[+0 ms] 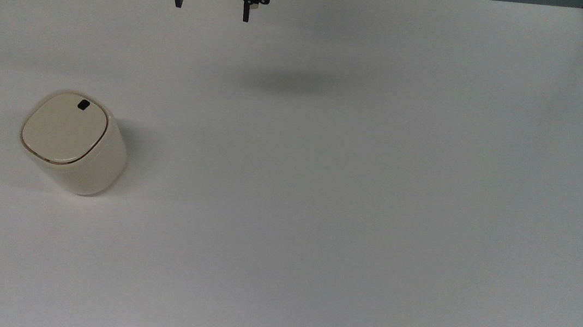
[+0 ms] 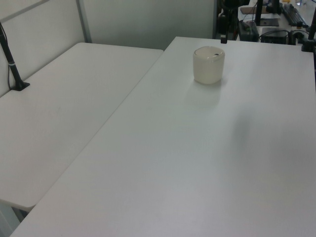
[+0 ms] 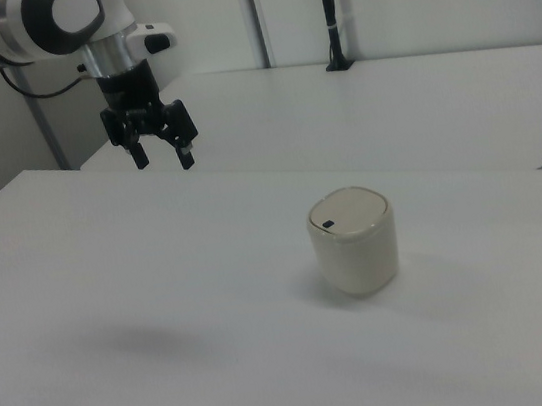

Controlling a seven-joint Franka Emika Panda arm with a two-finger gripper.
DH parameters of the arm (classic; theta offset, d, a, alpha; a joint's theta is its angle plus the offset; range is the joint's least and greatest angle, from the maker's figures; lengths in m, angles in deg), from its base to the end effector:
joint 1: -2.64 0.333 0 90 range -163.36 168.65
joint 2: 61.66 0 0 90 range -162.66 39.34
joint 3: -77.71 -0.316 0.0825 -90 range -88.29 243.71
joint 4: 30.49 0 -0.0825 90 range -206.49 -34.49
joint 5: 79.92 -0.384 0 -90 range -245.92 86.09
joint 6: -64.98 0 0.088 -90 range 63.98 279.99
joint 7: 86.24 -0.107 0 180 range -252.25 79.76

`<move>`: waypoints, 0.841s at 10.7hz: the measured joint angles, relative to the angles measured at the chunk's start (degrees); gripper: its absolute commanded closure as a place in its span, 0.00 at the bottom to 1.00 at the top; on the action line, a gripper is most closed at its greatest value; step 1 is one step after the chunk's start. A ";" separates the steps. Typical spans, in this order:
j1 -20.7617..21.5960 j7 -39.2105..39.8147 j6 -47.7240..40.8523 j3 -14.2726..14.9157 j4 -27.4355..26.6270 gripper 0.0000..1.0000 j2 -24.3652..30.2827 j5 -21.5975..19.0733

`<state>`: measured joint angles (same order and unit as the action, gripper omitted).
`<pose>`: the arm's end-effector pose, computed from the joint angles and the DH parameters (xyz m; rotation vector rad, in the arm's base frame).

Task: Open the trash bin

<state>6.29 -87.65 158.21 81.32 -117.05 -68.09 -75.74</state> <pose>0.5936 -0.0049 0.5939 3.0616 -0.0299 0.0083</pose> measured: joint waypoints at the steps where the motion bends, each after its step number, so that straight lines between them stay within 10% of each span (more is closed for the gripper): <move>1: -0.29 0.00 0.00 0.00 0.00 0.00 0.04 -0.22; 9: -0.50 0.00 0.00 0.00 0.02 0.00 0.48 -0.79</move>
<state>5.79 -87.65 158.22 81.32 -117.03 -67.62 -76.53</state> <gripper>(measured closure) 0.000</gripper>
